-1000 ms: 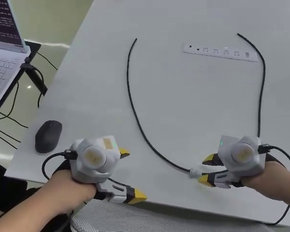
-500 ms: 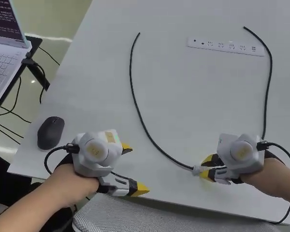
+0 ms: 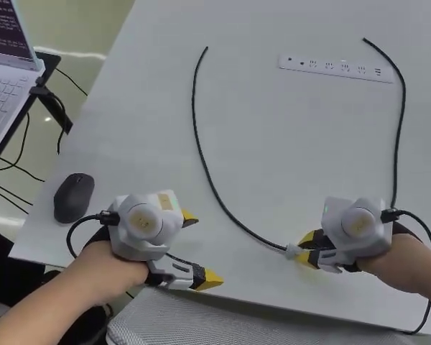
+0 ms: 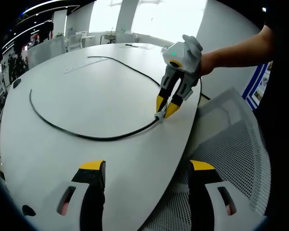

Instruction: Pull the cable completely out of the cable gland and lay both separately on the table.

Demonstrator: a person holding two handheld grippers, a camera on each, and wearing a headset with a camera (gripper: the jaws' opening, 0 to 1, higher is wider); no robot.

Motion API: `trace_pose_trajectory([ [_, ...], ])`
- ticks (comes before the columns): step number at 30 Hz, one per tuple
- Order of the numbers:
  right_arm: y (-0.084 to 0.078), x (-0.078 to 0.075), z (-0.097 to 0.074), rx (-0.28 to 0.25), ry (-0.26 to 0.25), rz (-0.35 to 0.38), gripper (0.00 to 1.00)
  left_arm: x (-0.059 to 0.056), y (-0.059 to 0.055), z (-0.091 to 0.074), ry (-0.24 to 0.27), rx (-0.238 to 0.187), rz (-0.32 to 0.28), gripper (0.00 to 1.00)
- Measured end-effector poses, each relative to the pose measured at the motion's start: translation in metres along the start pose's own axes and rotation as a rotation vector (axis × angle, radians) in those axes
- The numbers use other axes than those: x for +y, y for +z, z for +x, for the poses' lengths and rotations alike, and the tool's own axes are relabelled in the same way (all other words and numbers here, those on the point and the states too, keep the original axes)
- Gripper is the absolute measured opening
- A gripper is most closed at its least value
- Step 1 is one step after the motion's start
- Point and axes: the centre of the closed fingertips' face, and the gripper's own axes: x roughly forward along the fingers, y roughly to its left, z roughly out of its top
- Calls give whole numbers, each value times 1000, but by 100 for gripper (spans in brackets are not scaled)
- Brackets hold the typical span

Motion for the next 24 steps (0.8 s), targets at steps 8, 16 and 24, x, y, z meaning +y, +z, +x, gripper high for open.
trace_pose_trajectory([
  [8, 8, 5, -13, -1, -14, 13, 7, -2, 11, 0, -3, -25, 19, 70],
  [16, 30, 13, -37, -28, -25, -4, 7, -6, 25, -2, -15, -40, 50, 67],
  [24, 48, 18, -56, -42, -36, -39, 7, -14, 54, -5, -30, -97, 72, 68],
])
